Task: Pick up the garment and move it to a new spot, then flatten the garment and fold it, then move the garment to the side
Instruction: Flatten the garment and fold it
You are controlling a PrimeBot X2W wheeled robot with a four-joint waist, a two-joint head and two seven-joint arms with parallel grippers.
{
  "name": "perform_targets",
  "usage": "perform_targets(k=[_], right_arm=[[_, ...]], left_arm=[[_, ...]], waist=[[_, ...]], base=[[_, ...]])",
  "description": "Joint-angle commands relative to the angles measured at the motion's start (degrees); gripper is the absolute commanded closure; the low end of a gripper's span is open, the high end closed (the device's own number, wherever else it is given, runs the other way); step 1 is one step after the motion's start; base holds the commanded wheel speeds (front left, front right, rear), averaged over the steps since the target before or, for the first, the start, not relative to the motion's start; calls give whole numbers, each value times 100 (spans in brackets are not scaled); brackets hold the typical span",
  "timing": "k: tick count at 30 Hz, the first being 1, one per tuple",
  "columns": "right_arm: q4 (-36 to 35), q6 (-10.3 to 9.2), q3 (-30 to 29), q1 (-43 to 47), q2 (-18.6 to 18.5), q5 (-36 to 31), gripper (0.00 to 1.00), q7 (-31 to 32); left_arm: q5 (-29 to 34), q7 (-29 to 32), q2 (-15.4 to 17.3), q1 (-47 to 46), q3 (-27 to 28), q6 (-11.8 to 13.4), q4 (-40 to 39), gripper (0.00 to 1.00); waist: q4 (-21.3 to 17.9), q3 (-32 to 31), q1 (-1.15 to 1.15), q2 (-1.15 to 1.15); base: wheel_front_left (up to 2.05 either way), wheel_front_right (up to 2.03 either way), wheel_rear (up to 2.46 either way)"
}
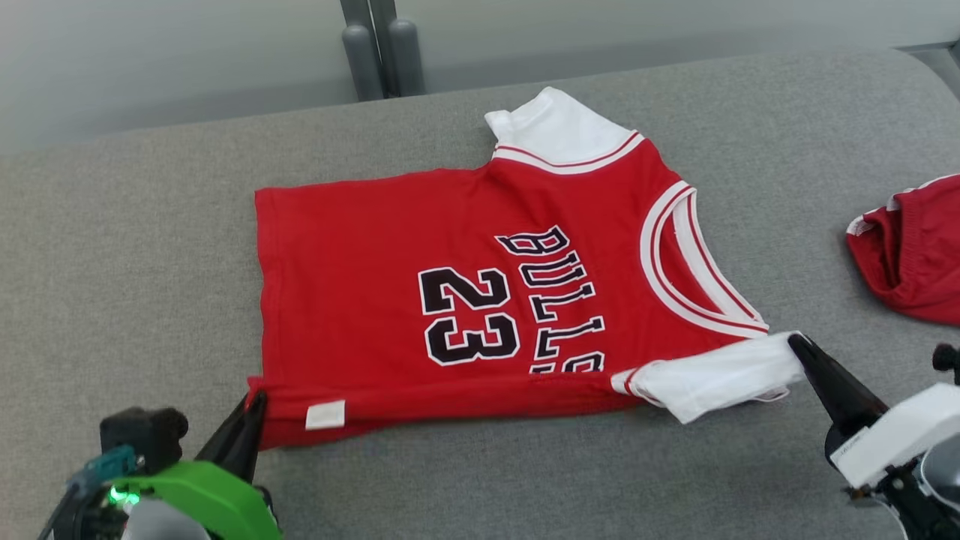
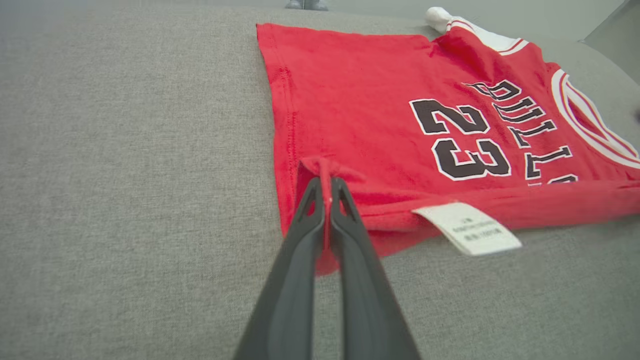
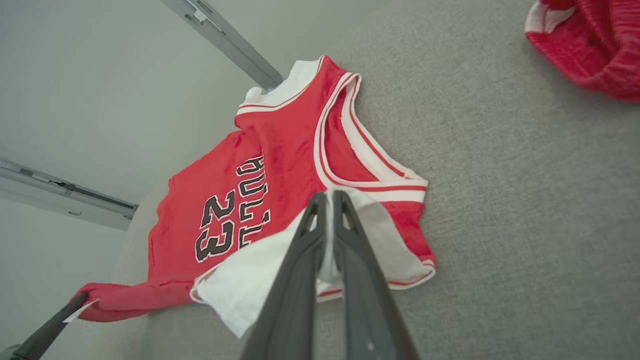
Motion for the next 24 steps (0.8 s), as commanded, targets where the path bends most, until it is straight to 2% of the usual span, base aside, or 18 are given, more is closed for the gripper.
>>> perform_targets(k=[1, 7, 13, 14, 15, 16, 17, 21, 24], right_arm=[[105, 2, 47, -246, -155, -136, 100, 121], [649, 2, 308, -1313, -421, -477, 100, 575], [1179, 2, 640, -2170, -564, -852, 100, 809], [1236, 2, 692, -2278, -591, -954, 68, 809], [1333, 2, 764, -2390, -605, -1065, 0, 847], [1366, 2, 847, -2485, -614, -1142, 0, 852], [1415, 2, 878, -2597, -640, -1230, 0, 816], [1305, 2, 858, -2688, -798, -1508, 0, 522], [919, 2, 760, -2296, -1019, -1669, 0, 454]], left_arm=[[96, 151, 52, -320, -51, -50, 18, 100], [260, 865, -57, -1411, -425, -348, 581, 100], [378, 1279, -247, -2150, -720, -582, 1283, 100], [378, 1345, -255, -2214, -754, -617, 1379, 100], [332, 1403, -296, -2283, -766, -650, 1507, 74], [295, 1476, -307, -2311, -782, -671, 1609, 46], [294, 1524, -295, -2346, -821, -722, 1696, 0], [289, 1198, -271, -2349, -622, -647, 1812, 0], [176, 759, -204, -2100, -299, -516, 1628, 0]], waist=[[120, 259, 1, 0], [281, 500, 1, 0], [330, 660, 1, 0], [326, 681, 1, 0], [319, 709, 1, 0], [300, 735, 1, 0], [280, 755, 1, 0], [237, 777, 1, 0], [200, 783, 1, 0]], base=[[0, 0, 0], [0, 0, 0], [0, 0, 0], [0, 0, 0], [0, 0, 0], [0, 0, 0], [0, 0, 0], [0, 0, 0], [0, 0, 0]])
